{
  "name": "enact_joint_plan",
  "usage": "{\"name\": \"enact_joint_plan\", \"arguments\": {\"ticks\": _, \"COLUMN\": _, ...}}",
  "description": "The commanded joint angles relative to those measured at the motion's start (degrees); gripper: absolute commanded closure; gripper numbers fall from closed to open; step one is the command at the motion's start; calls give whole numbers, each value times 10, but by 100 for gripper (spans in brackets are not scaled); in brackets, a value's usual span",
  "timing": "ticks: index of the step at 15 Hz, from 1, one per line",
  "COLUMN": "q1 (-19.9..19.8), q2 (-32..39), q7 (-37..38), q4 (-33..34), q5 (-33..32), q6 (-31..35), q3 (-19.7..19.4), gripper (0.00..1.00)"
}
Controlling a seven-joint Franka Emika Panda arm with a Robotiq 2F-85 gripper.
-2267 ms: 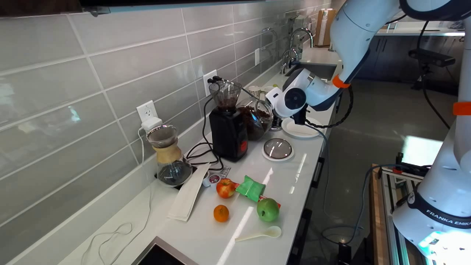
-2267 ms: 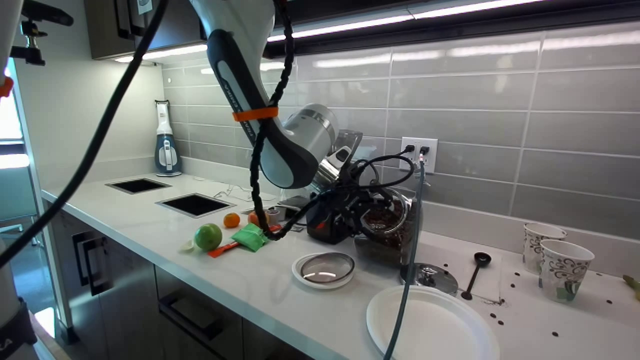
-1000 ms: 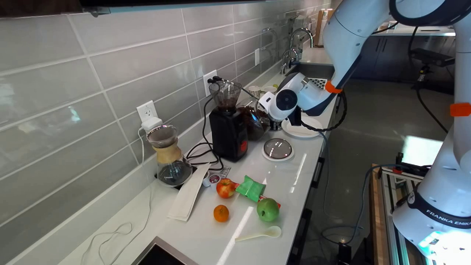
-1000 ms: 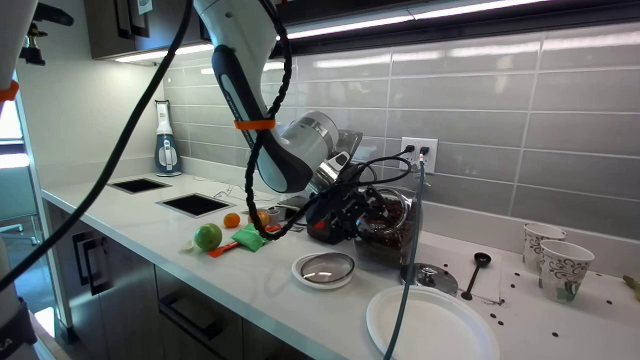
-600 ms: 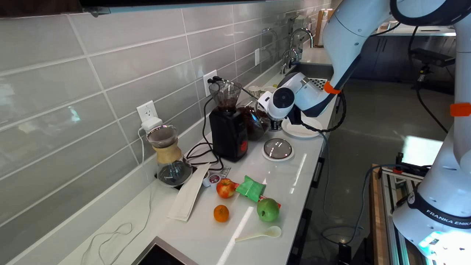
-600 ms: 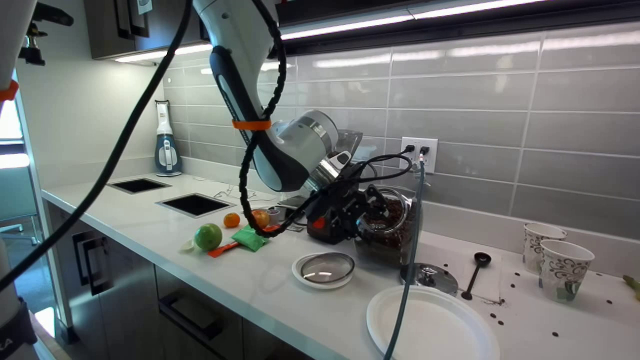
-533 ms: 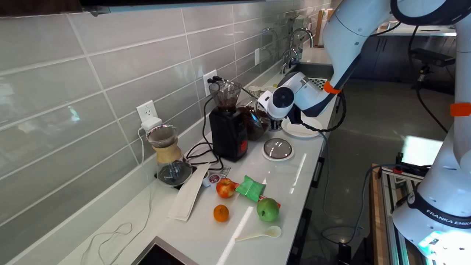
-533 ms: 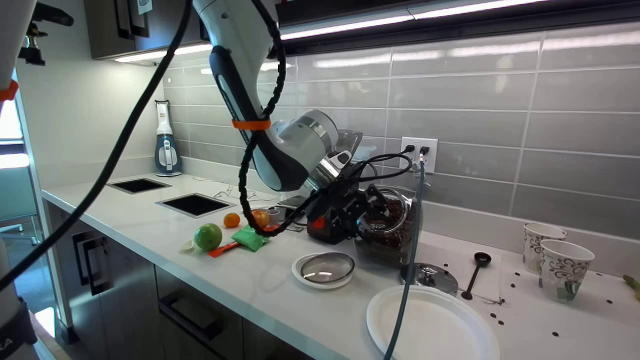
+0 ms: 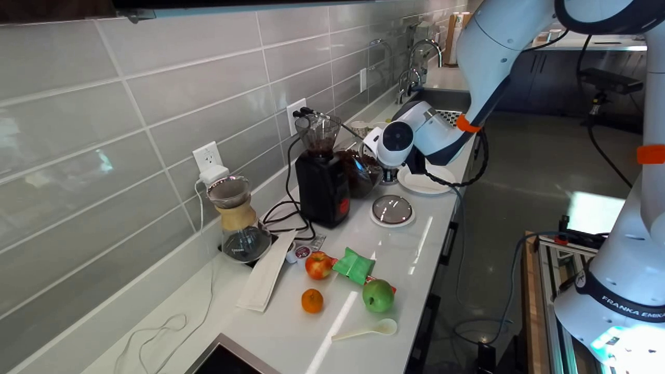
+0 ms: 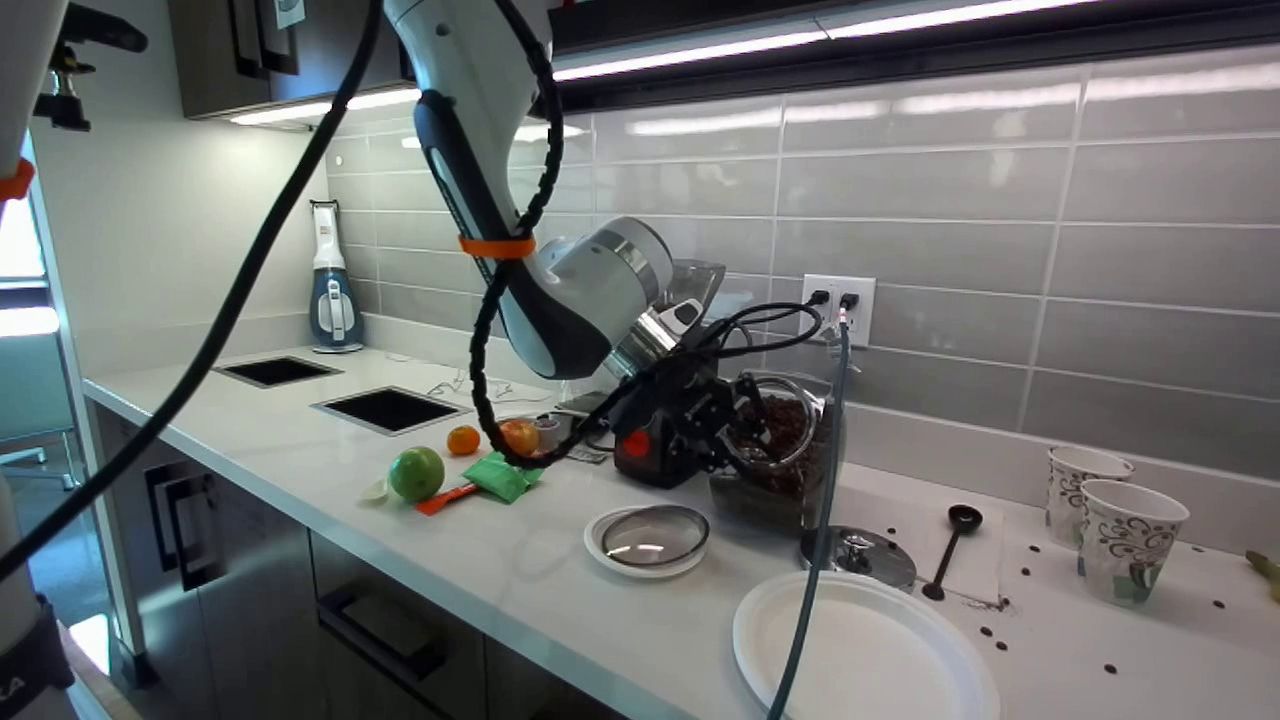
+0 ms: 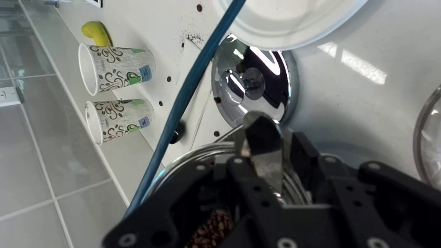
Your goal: Take a scoop of coffee grounds and place them in the coffee blender
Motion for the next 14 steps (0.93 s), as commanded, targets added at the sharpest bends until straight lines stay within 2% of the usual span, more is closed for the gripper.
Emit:
{"name": "enact_joint_plan", "arguments": {"ticks": 1, "q1": 6, "q2": -12, "q7": -24, "q4": -12, "q5": 25, "q6": -21, "q3": 0, "gripper": 85}}
{"name": "enact_joint_plan", "arguments": {"ticks": 3, "q1": 7, "q2": -15, "q7": -27, "q4": -15, "q5": 31, "q6": -24, "q3": -1, "gripper": 90}}
{"name": "enact_joint_plan", "arguments": {"ticks": 7, "q1": 8, "q2": -18, "q7": -34, "q4": -16, "q5": 39, "q6": -24, "q3": -1, "gripper": 81}}
{"name": "enact_joint_plan", "arguments": {"ticks": 11, "q1": 4, "q2": -38, "q7": -61, "q4": -21, "q5": 58, "q6": -2, "q3": 0, "gripper": 94}}
{"name": "enact_joint_plan", "arguments": {"ticks": 14, "q1": -5, "q2": -38, "q7": -116, "q4": -7, "q5": 112, "q6": 25, "q3": -3, "gripper": 100}}
